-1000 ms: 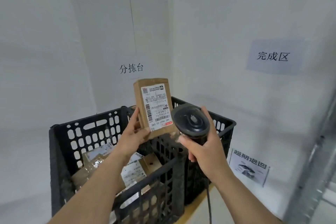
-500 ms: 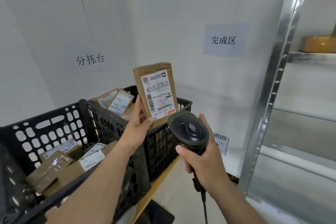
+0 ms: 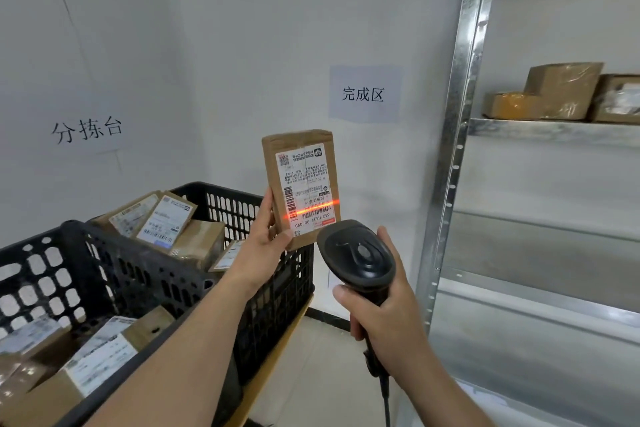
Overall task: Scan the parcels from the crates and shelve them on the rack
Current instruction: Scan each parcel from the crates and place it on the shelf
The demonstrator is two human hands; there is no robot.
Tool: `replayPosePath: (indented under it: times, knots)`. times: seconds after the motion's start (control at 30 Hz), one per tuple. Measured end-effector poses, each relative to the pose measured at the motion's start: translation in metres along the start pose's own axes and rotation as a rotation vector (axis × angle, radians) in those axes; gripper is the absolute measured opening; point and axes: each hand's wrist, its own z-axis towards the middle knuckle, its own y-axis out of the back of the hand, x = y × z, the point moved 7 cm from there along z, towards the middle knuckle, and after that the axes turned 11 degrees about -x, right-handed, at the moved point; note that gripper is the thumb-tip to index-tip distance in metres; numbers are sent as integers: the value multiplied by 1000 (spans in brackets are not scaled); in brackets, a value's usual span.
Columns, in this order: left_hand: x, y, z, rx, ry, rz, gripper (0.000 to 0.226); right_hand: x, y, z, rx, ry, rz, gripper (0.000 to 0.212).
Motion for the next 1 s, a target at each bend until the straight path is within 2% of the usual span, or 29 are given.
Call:
replayPosePath:
  times: [0.43,0.63,0.83,1.0]
  knots:
    - [14,-3,25,34,32,-29,82,-3,-3,11,-53,17,-34,96]
    - [15,1,32,74,7,5,75,0,-4,12,-35,61,-56,97]
    - [-3,22,51,161,-57,268,48,20,-12,7,96,131,-105,99]
    - [-9,31,56,257,-61,485,44,18,-14,4,99,148,-123,101]
